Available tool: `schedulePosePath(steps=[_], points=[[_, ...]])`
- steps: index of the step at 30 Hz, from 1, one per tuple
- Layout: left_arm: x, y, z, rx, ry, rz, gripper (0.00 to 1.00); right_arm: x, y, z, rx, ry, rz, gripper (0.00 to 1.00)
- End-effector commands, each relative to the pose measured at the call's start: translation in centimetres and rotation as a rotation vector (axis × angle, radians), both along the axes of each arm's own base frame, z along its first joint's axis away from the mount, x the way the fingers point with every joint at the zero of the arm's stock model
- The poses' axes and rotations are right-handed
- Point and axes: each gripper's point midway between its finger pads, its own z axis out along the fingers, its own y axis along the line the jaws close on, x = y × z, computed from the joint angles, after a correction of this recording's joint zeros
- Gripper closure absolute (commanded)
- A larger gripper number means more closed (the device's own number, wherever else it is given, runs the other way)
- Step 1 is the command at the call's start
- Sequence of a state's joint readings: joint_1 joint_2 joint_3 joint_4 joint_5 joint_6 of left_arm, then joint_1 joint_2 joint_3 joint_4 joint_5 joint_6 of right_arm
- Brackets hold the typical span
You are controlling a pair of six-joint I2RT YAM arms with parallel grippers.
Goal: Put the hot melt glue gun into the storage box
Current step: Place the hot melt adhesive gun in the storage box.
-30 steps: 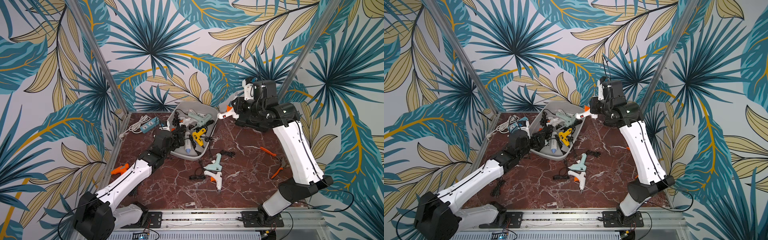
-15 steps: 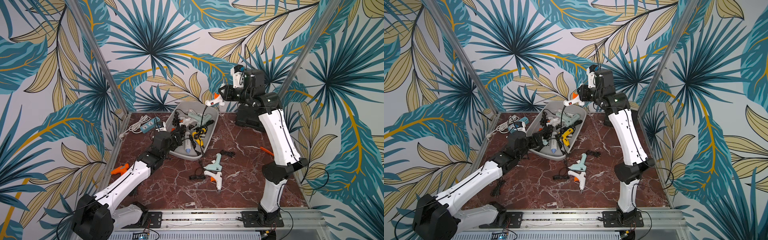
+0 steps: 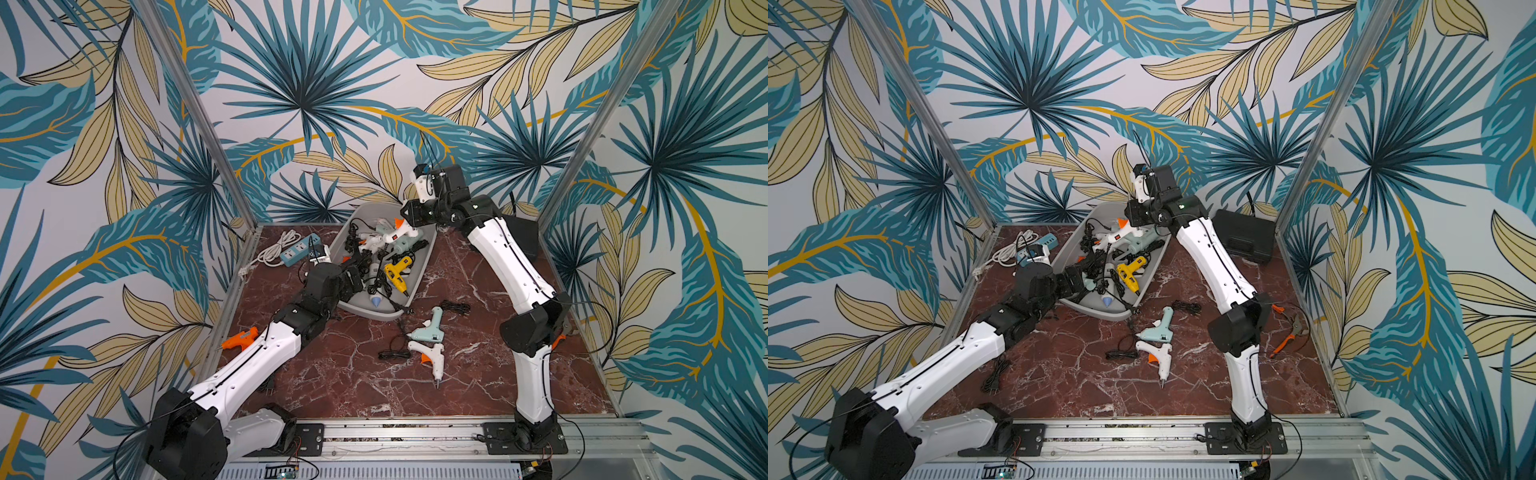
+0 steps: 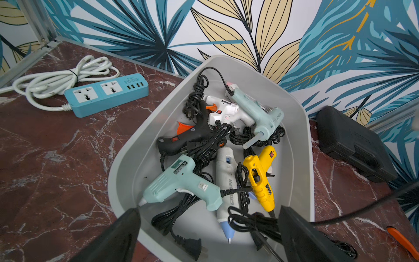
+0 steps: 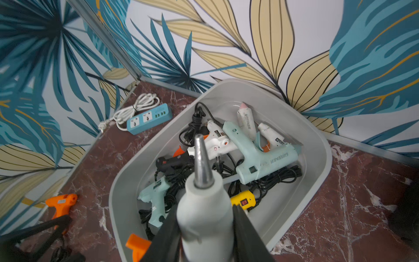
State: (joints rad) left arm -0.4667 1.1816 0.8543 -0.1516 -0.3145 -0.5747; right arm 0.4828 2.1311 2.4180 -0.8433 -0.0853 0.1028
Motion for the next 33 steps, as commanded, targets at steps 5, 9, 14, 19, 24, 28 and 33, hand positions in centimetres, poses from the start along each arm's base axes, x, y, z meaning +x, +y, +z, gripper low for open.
schedulePosePath(steps=[5, 9, 14, 19, 24, 28, 33], points=[[-0.4, 0.9, -0.1, 0.003, 0.001, 0.023, 0.0, 0.5, 0.3, -7.2, -0.213, 0.073, 0.048, 1.0], [-0.3, 0.8, -0.2, 0.003, 0.006, 0.019, 0.0, 0.1, -0.2, -10.3, -0.29, 0.149, 0.044, 1.0], [-0.1, 0.5, -0.6, -0.005, 0.015, 0.01, 0.0, 0.3, -1.1, -14.5, -0.44, 0.195, -0.008, 1.0], [-0.1, 0.5, -0.9, -0.004, 0.022, 0.009, 0.0, 0.9, -0.2, -17.1, -0.496, 0.186, -0.018, 1.0], [-0.2, 0.5, -1.3, -0.004, 0.023, 0.009, 0.0, 2.3, 0.4, -18.9, -0.535, 0.146, -0.057, 1.0], [-0.3, 0.5, -1.5, -0.003, 0.023, 0.009, 0.0, 3.5, 0.7, -20.1, -0.531, 0.121, -0.088, 1.0], [-0.3, 0.5, -1.8, -0.003, 0.022, 0.005, 0.0, 4.9, 0.5, -20.8, -0.545, 0.08, -0.139, 1.0]])
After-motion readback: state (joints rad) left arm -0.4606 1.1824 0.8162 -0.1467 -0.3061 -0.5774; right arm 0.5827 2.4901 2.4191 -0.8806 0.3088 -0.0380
